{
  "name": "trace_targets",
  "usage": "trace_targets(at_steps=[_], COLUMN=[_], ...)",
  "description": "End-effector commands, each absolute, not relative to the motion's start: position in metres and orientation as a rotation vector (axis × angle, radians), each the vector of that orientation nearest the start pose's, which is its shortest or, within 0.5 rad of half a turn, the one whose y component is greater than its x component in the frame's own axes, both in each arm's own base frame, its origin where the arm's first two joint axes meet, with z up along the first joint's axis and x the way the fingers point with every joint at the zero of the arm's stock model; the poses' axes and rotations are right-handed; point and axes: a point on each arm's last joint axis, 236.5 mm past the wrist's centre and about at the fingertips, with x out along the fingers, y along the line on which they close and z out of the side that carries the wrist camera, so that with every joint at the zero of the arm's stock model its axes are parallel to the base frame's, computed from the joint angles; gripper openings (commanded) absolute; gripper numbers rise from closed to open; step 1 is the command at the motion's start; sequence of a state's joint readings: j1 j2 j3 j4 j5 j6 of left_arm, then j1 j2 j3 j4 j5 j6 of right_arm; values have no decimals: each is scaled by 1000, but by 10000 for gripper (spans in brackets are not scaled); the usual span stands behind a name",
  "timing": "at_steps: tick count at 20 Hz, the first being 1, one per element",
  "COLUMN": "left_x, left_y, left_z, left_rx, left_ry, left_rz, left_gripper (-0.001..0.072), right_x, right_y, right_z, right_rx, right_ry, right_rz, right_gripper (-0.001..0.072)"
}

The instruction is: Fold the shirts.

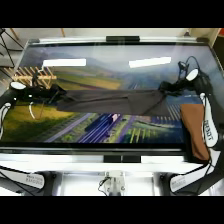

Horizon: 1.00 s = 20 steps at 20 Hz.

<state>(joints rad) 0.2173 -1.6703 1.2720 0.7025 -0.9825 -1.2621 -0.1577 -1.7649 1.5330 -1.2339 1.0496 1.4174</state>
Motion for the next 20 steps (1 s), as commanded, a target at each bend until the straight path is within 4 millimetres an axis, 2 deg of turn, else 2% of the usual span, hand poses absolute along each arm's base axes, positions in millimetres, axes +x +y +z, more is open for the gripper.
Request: trace_targets(at_steps=[1, 3, 5, 9, 10, 11, 12, 13, 14, 15, 16, 17, 18, 20], left_x=[477, 468, 458, 447, 448, 452, 455, 460, 463, 465, 466, 465, 464, 457], left_y=[-58, -70, -83, -114, -123, -133, -143, -154, -167, -183, -199, -219, -241, -300], left_z=[-27, -11, 5, 31, 35, 35, 33, 32, 30, 28, 26, 22, 17, 4], left_rx=[-757, -741, -725, -682, -666, -653, -639, -625, -610, -591, -574, -554, -540, -576], left_ry=[1169, 1198, 1215, 1207, 1193, 1178, 1165, 1148, 1130, 1119, 1108, 1098, 1088, 1081], left_rz=[-345, -408, -464, -527, -536, -541, -544, -546, -550, -562, -574, -589, -606, -651], left_gripper=[540, 537, 500, 500, 497, 419, 370, 371, 363, 245, 88, 36, 35, 35], right_x=[471, 467, 466, 460, 459, 459, 459, 459, 460, 462, 465, 468, 469, 464], right_y=[-21, -13, -4, 24, 31, 37, 42, 46, 47, 46, 46, 46, 47, 54], right_z=[-68, -81, -95, -124, -126, -124, -119, -110, -97, -77, -55, -28, 0, 60], right_rx=[266, 319, 345, 464, 481, 493, 503, 509, 499, 478, 459, 439, 423, 402], right_ry=[1378, 1417, 1444, 1523, 1533, 1533, 1532, 1531, 1518, 1493, 1460, 1415, 1372, 1286], right_rz=[156, 181, 196, 194, 200, 215, 228, 246, 264, 285, 300, 313, 327, 361], right_gripper=[690, 690, 690, 669, 600, 398, 162, 87, 87, 87, 87, 87, 87, 87])
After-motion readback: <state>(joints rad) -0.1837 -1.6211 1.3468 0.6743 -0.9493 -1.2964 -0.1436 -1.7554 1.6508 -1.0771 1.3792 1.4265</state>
